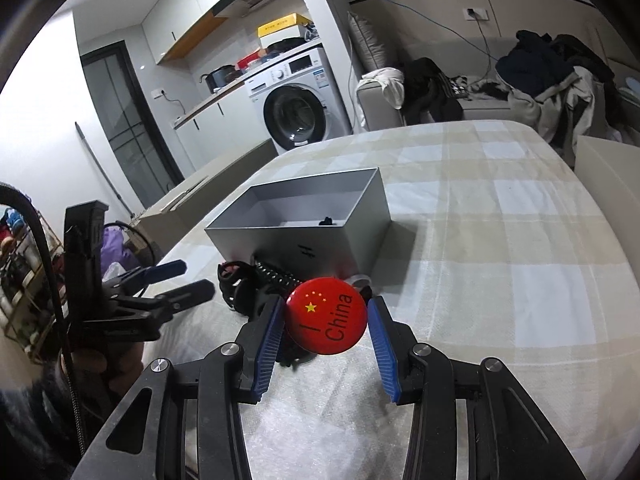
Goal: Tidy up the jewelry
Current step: 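Grasp the red 'I China' badge with the right tool, then grasp the black hair ties with the left tool while the right holds the badge, then lower hair ties and badge into the grey box and open both tools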
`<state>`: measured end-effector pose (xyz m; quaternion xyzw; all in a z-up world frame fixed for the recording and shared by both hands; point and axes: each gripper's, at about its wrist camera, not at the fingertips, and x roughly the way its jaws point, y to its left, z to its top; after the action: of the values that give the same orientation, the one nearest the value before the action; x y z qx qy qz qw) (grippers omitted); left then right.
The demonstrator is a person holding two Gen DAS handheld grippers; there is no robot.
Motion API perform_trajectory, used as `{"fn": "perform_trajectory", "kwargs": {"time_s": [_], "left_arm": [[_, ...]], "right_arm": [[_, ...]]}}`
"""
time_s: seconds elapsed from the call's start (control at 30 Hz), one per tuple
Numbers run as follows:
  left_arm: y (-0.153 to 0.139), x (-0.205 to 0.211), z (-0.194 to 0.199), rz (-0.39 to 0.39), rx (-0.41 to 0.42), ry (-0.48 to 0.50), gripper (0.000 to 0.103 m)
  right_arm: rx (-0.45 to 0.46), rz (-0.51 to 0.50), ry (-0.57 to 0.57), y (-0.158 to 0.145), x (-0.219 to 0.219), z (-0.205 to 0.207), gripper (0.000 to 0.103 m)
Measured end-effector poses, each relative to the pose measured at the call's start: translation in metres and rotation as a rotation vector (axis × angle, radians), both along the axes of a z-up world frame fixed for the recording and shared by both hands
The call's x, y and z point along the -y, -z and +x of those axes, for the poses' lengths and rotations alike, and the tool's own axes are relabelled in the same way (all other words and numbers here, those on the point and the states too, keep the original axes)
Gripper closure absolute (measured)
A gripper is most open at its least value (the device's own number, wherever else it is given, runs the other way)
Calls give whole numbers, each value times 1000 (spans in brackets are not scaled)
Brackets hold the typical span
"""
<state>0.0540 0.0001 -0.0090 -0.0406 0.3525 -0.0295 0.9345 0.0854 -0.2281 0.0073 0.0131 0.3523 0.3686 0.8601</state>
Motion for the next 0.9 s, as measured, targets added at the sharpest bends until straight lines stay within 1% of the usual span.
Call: {"fn": "perform_trajectory", "kwargs": {"time_s": [0.03,0.07,0.1,0.13,0.2,0.23,0.27,0.33,0.4,0.57,0.7,0.9], "left_arm": [[0,2,0,11,-4,10,18],[1,4,1,23,-10,20,24],[2,7,2,30,-19,43,28],[3,9,1,34,-23,58,35],[5,12,2,44,-39,83,37],[6,13,3,38,-43,97,43],[7,14,4,29,-47,108,58],[8,15,6,1,-66,134,75],[6,14,7,-22,-60,150,75],[-1,14,-11,-11,-5,147,75],[-8,11,-26,-6,40,122,76],[-27,5,-31,-14,125,84,75]], "right_arm": [[-3,2,-3,0,0,0,61],[-5,3,-2,1,1,1,61],[-5,3,0,1,2,1,61],[-9,4,-2,2,2,2,61],[-12,9,-1,2,3,3,61],[-14,9,-3,2,3,3,61],[-14,10,-4,2,3,2,61],[-16,11,-7,2,4,2,61],[-17,13,-8,2,3,1,61],[-20,18,-11,2,5,1,61],[-27,30,-5,4,6,3,61],[-17,72,2,-3,8,2,61]]}}
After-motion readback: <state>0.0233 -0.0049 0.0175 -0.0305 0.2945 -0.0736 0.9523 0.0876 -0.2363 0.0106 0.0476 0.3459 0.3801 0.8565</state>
